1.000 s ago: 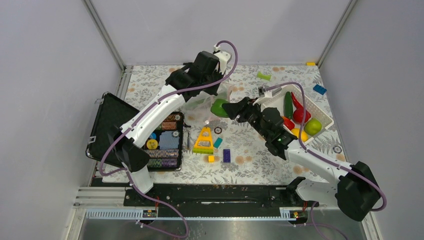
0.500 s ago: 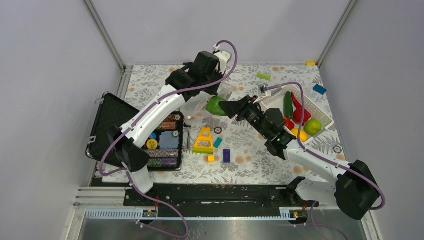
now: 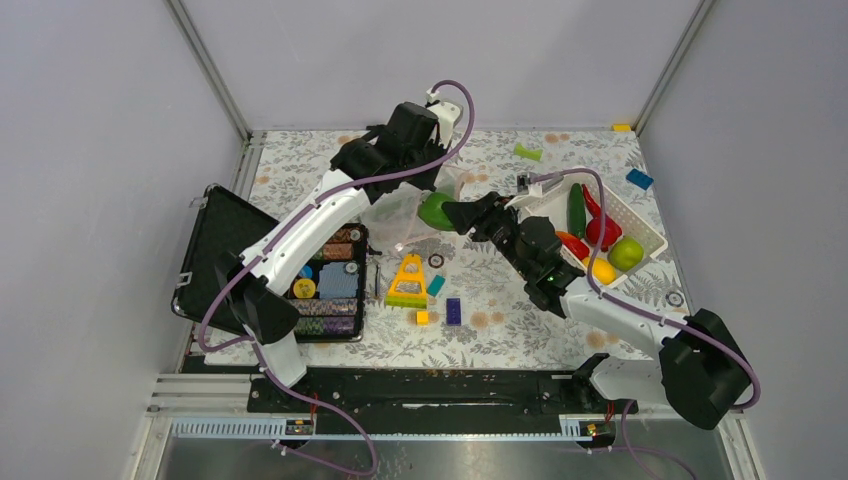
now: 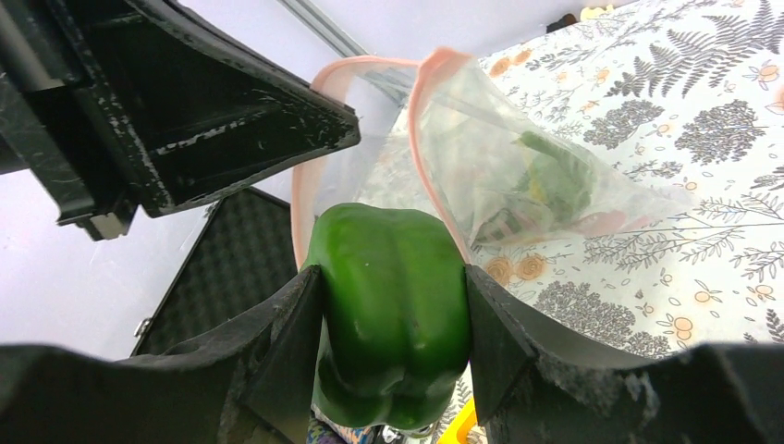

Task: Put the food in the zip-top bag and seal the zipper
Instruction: Place the fake vegetable in the zipper food storage bag.

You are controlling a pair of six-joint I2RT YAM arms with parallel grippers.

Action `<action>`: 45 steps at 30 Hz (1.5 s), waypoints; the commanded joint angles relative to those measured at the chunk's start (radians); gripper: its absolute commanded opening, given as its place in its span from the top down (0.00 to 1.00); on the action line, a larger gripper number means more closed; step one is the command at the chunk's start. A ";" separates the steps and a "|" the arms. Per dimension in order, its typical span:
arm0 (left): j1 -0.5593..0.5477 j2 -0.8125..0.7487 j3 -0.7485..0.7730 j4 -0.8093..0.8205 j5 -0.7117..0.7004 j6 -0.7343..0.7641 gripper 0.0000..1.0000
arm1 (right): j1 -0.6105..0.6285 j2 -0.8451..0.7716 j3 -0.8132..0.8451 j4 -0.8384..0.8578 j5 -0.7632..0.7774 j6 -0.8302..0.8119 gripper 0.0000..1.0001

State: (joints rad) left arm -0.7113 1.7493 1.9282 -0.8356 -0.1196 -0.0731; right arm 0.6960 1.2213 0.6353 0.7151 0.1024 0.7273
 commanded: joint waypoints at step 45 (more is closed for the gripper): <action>-0.039 -0.107 0.019 0.067 -0.026 -0.122 1.00 | 0.137 0.184 0.409 -0.651 0.555 -0.013 0.71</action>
State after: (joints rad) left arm -0.7471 1.6814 1.9038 -0.8127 -0.0937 -0.1574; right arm 0.8276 1.3853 0.9775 0.2111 0.5392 0.6979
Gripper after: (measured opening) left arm 0.010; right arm 0.583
